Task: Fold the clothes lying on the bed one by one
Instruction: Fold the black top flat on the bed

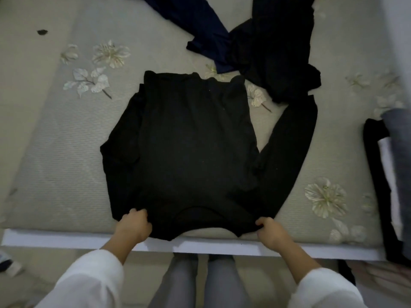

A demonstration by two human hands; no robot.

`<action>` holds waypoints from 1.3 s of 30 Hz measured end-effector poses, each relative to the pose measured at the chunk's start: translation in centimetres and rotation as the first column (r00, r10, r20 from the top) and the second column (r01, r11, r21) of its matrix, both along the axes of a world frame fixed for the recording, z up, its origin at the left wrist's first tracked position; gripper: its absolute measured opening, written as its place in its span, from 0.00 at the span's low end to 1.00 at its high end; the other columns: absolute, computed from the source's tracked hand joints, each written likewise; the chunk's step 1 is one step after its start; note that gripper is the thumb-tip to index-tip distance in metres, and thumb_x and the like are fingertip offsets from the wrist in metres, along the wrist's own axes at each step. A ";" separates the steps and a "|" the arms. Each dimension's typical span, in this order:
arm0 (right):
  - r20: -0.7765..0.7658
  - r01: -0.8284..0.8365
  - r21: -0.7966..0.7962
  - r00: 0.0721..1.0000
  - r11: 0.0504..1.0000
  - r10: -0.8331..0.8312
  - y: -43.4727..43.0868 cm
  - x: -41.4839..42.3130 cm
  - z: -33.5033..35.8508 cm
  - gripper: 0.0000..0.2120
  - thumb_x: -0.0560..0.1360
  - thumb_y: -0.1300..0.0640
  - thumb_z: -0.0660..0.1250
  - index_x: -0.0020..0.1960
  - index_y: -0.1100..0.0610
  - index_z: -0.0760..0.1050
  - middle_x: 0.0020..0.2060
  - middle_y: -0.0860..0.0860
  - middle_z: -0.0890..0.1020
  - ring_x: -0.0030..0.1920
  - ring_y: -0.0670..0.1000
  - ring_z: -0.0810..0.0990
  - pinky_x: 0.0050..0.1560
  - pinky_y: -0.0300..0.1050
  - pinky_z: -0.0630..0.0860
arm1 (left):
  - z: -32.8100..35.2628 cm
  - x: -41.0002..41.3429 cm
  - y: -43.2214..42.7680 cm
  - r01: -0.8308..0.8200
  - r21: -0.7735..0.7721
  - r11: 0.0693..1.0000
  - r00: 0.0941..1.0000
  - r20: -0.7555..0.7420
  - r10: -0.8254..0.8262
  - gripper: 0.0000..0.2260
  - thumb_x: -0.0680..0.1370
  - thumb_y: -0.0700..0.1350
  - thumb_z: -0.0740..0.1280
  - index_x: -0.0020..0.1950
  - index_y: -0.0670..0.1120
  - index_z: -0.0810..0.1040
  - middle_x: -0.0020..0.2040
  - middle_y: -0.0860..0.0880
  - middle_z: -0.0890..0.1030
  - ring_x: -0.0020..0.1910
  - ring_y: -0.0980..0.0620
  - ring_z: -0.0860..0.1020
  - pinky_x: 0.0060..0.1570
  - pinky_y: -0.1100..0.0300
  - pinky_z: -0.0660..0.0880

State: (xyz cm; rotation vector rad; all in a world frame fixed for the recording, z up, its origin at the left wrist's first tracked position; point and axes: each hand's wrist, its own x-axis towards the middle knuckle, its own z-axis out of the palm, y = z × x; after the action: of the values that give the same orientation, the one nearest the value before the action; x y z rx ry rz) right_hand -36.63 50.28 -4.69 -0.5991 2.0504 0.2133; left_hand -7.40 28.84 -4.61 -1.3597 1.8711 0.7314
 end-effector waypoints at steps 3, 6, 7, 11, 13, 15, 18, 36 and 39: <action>-0.032 -0.004 -0.178 0.999 0.984 -0.002 -1.9 -0.5 -0.7 0.20 0.78 0.59 0.60 0.69 0.55 0.69 0.63 0.56 0.75 0.60 0.56 0.75 0.57 0.44 0.71 | -1.3 -3.1 0.4 0.000 -0.126 0.992 0.976 -0.216 -0.027 0.20 0.79 0.48 0.61 0.71 0.49 0.65 0.65 0.45 0.68 0.62 0.46 0.69 0.55 0.53 0.74; -0.074 -0.273 -0.118 0.961 0.955 0.266 -2.9 0.1 -1.7 0.22 0.78 0.49 0.62 0.71 0.51 0.66 0.65 0.52 0.69 0.65 0.54 0.67 0.63 0.49 0.67 | -2.7 -5.3 1.6 0.130 -0.038 0.991 0.949 -0.284 -0.136 0.24 0.78 0.50 0.62 0.73 0.53 0.61 0.66 0.48 0.66 0.63 0.47 0.66 0.58 0.54 0.73; -0.066 -0.350 -0.066 0.936 0.934 0.346 -2.9 0.6 -1.9 0.23 0.77 0.48 0.62 0.71 0.50 0.65 0.65 0.52 0.67 0.66 0.54 0.65 0.63 0.50 0.66 | -3.1 -5.7 2.1 0.180 0.015 0.983 0.956 -0.238 -0.172 0.24 0.78 0.51 0.62 0.73 0.53 0.61 0.66 0.47 0.66 0.63 0.46 0.66 0.58 0.53 0.73; 0.022 -0.415 0.026 0.910 0.909 0.415 -4.0 0.6 -2.4 0.19 0.76 0.51 0.64 0.66 0.53 0.69 0.61 0.53 0.69 0.63 0.55 0.69 0.60 0.51 0.69 | -3.5 -7.1 2.0 0.277 0.119 0.953 0.959 -0.096 -0.267 0.20 0.78 0.53 0.62 0.69 0.54 0.64 0.62 0.48 0.69 0.61 0.45 0.68 0.56 0.52 0.74; 0.098 -0.308 -0.013 0.946 0.951 0.308 -5.6 -0.9 -2.2 0.14 0.76 0.53 0.65 0.59 0.56 0.76 0.56 0.53 0.75 0.57 0.54 0.75 0.55 0.46 0.73 | -3.0 -8.4 0.3 0.248 0.158 0.956 0.967 -0.105 -0.234 0.16 0.78 0.55 0.61 0.65 0.52 0.71 0.56 0.50 0.74 0.54 0.50 0.74 0.51 0.55 0.75; 0.099 -0.153 -0.115 0.981 0.982 0.164 -8.1 -3.2 -1.7 0.09 0.76 0.54 0.64 0.53 0.56 0.79 0.47 0.52 0.80 0.50 0.52 0.79 0.46 0.43 0.74 | -2.7 -10.4 -2.1 0.162 0.137 0.977 0.975 -0.176 -0.137 0.13 0.79 0.54 0.62 0.61 0.52 0.75 0.51 0.52 0.77 0.47 0.53 0.77 0.48 0.56 0.77; 0.025 -0.040 -0.278 0.998 0.960 0.049 -12.8 -7.0 -1.2 0.04 0.77 0.55 0.64 0.49 0.51 0.77 0.40 0.47 0.80 0.42 0.48 0.80 0.41 0.41 0.74 | -2.9 -14.3 -5.7 0.021 -0.082 0.996 0.936 -0.350 -0.048 0.17 0.79 0.51 0.62 0.67 0.52 0.69 0.62 0.50 0.71 0.58 0.52 0.73 0.53 0.56 0.77; 0.047 0.408 -0.673 0.856 0.617 -0.514 -38.6 -22.4 -10.1 0.11 0.75 0.53 0.65 0.48 0.61 0.73 0.28 0.53 0.80 0.21 0.47 0.76 0.24 0.36 0.71 | -13.8 -23.2 -19.1 -0.209 -0.588 0.782 0.868 -0.479 -0.128 0.26 0.80 0.54 0.48 0.77 0.48 0.55 0.79 0.46 0.52 0.77 0.52 0.47 0.75 0.54 0.43; -0.023 0.415 -0.793 0.711 0.446 -0.702 -39.6 -24.6 -9.7 0.07 0.78 0.58 0.59 0.44 0.58 0.72 0.27 0.54 0.79 0.17 0.46 0.74 0.21 0.36 0.69 | -13.6 -23.4 -19.2 -0.227 -0.575 0.786 0.859 -0.498 -0.116 0.27 0.80 0.55 0.48 0.78 0.48 0.52 0.79 0.49 0.51 0.77 0.55 0.44 0.76 0.55 0.42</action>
State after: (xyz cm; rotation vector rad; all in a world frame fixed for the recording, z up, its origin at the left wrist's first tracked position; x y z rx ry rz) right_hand -61.25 10.64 -14.44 -0.2827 2.5474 -1.0874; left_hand -30.80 9.67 -18.23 -1.7494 2.6782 0.5527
